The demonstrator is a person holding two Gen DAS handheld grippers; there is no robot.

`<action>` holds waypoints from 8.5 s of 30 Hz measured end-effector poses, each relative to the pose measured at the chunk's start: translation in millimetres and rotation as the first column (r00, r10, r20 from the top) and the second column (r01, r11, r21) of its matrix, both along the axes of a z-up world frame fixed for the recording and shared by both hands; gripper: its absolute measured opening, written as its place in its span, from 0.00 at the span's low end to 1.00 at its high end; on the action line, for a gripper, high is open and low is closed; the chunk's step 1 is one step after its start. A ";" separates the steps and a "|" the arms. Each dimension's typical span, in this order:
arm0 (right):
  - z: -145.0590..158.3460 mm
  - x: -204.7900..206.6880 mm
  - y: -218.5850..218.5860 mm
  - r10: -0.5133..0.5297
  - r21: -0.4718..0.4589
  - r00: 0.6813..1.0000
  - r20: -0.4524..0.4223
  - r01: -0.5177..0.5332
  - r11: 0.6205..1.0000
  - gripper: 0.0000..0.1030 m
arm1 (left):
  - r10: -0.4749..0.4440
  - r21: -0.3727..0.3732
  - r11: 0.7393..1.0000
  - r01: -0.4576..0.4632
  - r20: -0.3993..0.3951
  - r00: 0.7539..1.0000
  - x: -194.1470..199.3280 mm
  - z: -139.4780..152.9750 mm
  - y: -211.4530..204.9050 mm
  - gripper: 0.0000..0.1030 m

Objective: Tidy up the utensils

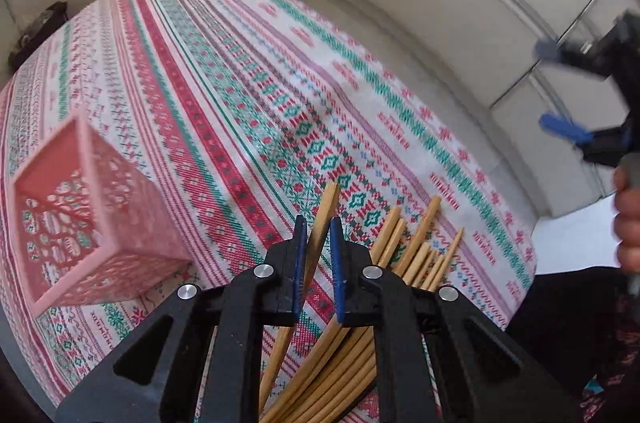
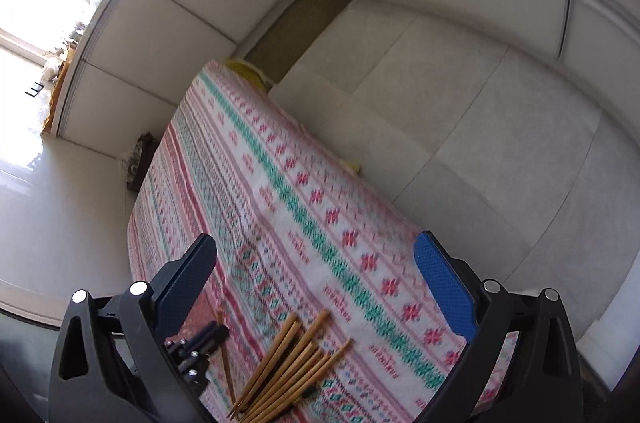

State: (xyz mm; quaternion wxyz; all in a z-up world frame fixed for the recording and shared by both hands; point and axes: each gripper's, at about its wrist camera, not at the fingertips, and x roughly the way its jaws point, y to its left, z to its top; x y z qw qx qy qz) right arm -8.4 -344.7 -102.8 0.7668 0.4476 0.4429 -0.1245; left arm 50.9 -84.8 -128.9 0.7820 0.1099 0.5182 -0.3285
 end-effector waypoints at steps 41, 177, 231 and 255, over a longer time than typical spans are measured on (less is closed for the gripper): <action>-14.9 50.9 117.5 0.161 -0.139 0.987 -0.030 -0.163 0.977 0.11 | 0.317 -0.582 0.810 -0.072 0.332 0.889 -72.2 183.4 133.9 0.06; -0.6 -26.5 -29.6 -0.241 0.378 0.957 0.163 0.165 0.911 0.93 | -0.200 0.446 0.860 0.248 -0.151 0.968 43.6 -44.0 -117.5 0.26; -40.0 61.4 101.9 0.333 0.138 0.937 -0.105 -0.318 0.938 0.51 | 0.021 -0.041 0.999 -0.011 0.269 0.963 -65.1 90.6 24.3 0.06; -57.5 105.4 188.3 0.278 -0.171 0.930 -0.242 -0.323 0.931 0.11 | 0.245 -0.500 0.866 0.018 0.455 0.856 -142.3 189.8 123.6 0.06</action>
